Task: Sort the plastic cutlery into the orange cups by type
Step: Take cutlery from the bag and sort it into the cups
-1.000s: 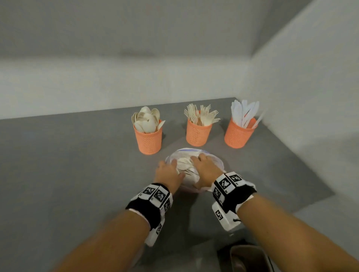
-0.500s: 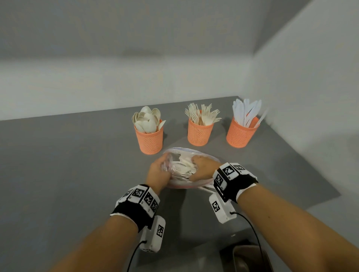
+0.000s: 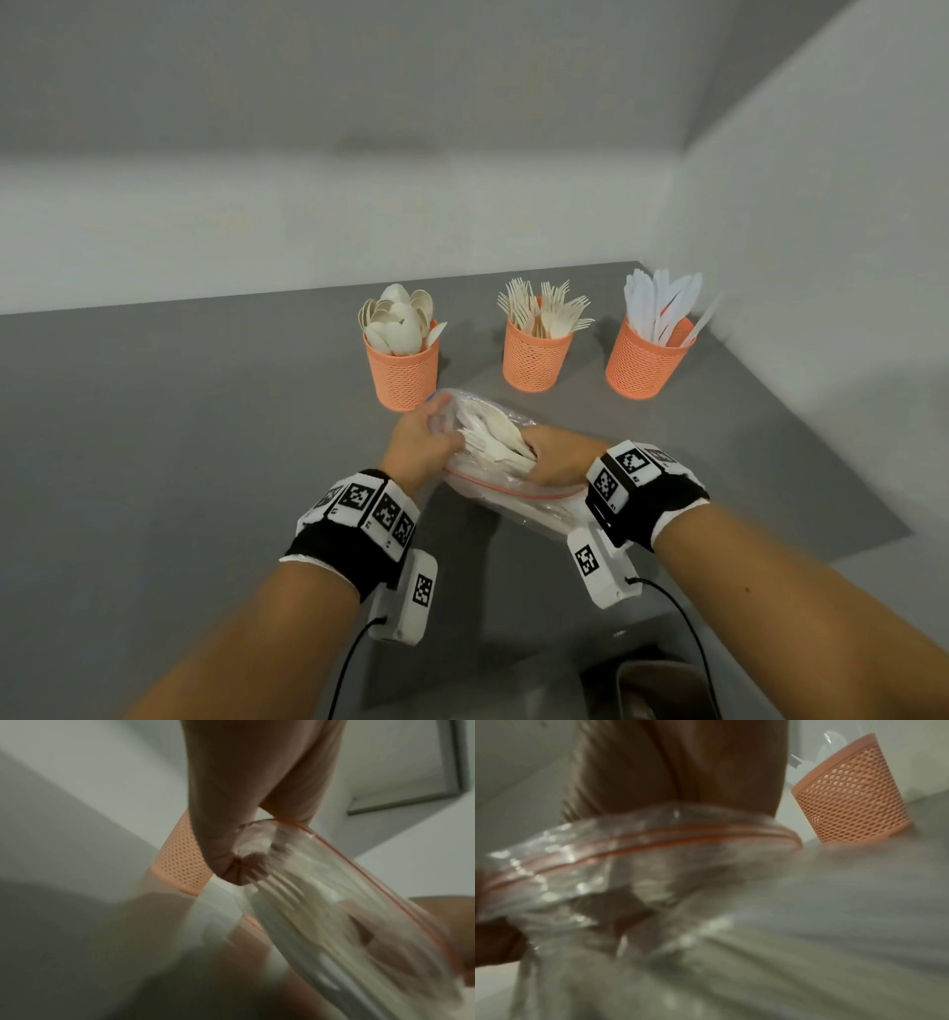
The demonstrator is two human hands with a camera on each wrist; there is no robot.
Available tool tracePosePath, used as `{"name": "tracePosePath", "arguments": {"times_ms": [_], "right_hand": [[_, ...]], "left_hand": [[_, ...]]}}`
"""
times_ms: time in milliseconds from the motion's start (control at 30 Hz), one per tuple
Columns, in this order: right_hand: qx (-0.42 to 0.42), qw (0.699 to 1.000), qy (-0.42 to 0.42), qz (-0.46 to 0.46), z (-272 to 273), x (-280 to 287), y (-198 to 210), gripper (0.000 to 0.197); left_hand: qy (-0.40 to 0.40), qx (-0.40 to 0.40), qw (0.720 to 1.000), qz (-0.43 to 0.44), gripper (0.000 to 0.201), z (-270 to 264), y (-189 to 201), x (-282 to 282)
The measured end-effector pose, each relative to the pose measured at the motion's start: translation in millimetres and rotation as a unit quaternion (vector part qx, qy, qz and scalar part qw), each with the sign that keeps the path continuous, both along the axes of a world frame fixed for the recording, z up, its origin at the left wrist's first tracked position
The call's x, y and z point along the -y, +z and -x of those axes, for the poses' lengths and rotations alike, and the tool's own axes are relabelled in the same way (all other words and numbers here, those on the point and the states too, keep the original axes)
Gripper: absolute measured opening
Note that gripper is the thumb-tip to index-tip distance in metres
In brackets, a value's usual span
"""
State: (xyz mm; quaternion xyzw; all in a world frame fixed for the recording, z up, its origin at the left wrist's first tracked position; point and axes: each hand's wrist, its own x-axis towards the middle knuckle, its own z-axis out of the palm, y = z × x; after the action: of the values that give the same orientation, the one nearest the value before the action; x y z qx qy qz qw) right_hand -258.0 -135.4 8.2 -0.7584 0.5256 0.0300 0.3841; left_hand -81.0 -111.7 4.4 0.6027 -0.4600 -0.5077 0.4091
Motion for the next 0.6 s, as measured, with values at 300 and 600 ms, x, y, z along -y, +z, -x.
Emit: {"name": "tracePosePath", "arguments": {"times_ms": [300,600], "right_hand": [[0.133,0.986,-0.090,0.045,15.7,-9.5,0.8,0.044],[0.408,0.870,-0.270,0.065,18.2,-18.7,14.3,0.028]], "left_hand": [[-0.048,-0.002,0.998,0.041,0.062,-4.3,9.8,-0.8],[0.002,0.143,0.989,0.035,0.052,-8.3,1.3,-4.7]]}}
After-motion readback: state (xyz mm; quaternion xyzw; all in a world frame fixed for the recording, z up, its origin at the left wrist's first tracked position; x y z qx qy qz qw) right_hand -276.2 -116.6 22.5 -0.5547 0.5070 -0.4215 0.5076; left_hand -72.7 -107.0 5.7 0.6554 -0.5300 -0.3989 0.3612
